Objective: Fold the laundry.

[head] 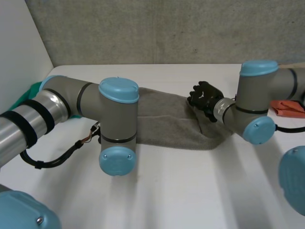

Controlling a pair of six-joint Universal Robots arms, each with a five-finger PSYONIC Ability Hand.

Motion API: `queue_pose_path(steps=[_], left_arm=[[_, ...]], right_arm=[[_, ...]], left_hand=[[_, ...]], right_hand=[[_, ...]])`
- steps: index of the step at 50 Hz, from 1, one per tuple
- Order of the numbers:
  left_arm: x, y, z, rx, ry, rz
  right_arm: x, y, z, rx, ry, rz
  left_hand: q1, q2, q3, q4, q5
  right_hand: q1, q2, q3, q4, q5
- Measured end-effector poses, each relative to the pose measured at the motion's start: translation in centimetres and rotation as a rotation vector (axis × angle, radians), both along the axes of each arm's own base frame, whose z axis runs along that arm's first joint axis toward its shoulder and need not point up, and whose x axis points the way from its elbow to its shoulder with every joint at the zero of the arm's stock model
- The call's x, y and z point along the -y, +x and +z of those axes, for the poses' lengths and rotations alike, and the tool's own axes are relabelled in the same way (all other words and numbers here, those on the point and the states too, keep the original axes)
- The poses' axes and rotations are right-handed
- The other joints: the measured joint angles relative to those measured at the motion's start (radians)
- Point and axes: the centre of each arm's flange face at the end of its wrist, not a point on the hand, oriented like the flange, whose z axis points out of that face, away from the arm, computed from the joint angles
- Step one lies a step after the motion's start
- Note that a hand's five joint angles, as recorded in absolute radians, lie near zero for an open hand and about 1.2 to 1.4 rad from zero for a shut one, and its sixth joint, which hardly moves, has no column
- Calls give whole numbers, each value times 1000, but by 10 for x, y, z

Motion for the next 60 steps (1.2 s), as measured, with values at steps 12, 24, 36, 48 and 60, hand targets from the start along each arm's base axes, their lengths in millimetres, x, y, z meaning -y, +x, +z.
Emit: queue_pose_path(steps=[12, 24, 36, 48, 60], left_arm=[[27, 24, -10, 67, -1, 80], [58, 55, 4, 109, -63, 88], [54, 76, 15, 87, 22, -75], [0, 97, 79, 241, 99, -290], [-21, 109, 169, 53, -116, -369]], right_arm=[[19, -7, -1, 59, 2, -57], [-11, -43, 79, 217, 73, -172], [-75, -109, 71, -136, 374, -223], [-91, -128, 106, -161, 365, -312], [-108, -127, 179, 83, 107, -374]], left_hand=[[233, 218, 204, 219, 199], [931, 977, 961, 982, 932], [931, 988, 973, 994, 933], [931, 988, 973, 994, 933], [931, 989, 973, 994, 933]], right_hand=[[708, 788, 788, 800, 748], [708, 788, 792, 805, 748], [708, 788, 795, 805, 748], [708, 788, 795, 805, 748], [708, 788, 795, 806, 748]])
